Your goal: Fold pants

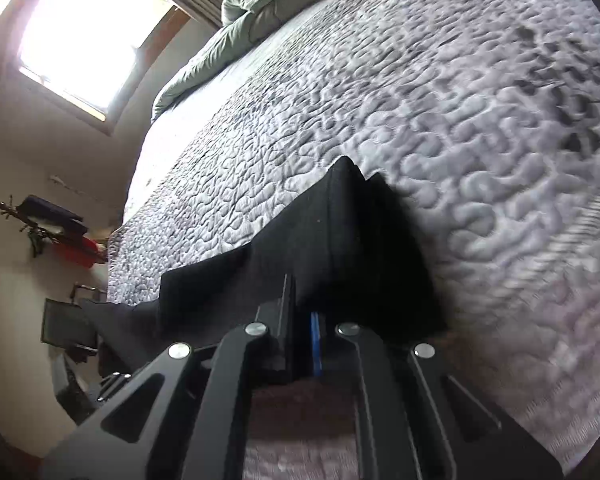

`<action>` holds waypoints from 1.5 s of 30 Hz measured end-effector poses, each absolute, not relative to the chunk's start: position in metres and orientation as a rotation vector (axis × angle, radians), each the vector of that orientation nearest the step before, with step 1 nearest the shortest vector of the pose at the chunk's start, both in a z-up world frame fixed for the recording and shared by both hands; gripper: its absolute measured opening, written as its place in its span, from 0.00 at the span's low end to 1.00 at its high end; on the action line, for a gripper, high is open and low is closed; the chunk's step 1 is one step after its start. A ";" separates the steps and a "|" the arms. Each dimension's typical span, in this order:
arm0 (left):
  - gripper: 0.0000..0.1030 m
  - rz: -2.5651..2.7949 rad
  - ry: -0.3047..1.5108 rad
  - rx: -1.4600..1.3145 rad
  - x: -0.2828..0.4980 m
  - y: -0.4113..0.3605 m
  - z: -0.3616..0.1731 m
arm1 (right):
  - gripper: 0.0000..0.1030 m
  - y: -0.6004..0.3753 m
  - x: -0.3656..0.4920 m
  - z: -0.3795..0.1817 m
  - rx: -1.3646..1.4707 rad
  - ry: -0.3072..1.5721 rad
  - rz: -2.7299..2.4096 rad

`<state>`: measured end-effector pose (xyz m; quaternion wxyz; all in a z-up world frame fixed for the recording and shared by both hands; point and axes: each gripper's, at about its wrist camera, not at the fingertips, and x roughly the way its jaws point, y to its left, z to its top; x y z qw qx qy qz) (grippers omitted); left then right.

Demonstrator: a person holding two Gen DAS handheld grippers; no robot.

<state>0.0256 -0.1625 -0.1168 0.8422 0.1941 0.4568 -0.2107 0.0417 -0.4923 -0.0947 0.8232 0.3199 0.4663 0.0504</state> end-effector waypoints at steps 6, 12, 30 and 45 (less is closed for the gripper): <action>0.15 -0.433 1.017 0.456 0.024 -0.179 -0.149 | 0.06 -0.489 0.039 -0.144 0.676 1.116 -0.007; 0.15 -0.429 1.022 0.401 0.027 -0.175 -0.149 | 0.36 -0.482 0.016 -0.104 0.554 1.078 -0.153; 0.48 -0.408 1.056 0.216 0.020 -0.132 -0.122 | 0.40 -0.274 0.074 -0.135 0.323 1.215 0.075; 0.59 -0.097 1.231 -0.390 0.107 0.070 -0.124 | 0.40 -0.263 0.081 -0.138 0.325 1.203 0.073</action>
